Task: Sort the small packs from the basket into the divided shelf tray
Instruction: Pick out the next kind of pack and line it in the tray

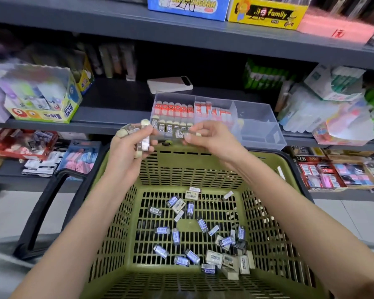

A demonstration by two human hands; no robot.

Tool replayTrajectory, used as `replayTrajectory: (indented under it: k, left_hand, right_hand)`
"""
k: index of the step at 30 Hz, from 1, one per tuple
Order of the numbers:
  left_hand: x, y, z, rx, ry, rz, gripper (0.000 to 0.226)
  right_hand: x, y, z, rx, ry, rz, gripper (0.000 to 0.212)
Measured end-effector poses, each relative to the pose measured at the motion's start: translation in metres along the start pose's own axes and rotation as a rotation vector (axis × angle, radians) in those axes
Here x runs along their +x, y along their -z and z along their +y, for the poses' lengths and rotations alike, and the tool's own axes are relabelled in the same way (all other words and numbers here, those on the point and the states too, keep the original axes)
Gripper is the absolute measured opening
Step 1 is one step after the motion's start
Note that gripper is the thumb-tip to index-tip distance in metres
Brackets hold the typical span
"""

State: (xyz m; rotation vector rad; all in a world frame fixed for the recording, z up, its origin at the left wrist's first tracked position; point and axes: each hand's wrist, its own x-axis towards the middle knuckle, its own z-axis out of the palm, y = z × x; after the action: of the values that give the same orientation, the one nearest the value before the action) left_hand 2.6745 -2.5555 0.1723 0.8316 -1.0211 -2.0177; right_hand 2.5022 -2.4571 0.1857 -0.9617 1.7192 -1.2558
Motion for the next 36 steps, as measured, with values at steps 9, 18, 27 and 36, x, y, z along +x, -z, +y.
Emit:
replayTrajectory:
  k: [9, 18, 27, 36]
  left_hand:
    - [0.037, 0.013, 0.010, -0.132, 0.030, 0.102, 0.007]
    - [0.056, 0.016, 0.014, -0.260, 0.050, 0.153, 0.040]
    - [0.055, 0.011, 0.012, 0.065, -0.043, 0.072, 0.019]
    - [0.052, 0.000, 0.022, 0.229, -0.008, -0.067, 0.039]
  right_hand:
    - [0.080, -0.017, -0.028, -0.334, 0.005, -0.045, 0.017]
    - [0.091, -0.040, -0.019, -0.351, -0.016, 0.073, 0.010]
    - [0.061, -0.052, -0.024, -0.348, 0.269, 0.238, 0.012]
    - [0.048, -0.037, -0.046, 0.037, 0.143, -0.071, 0.033]
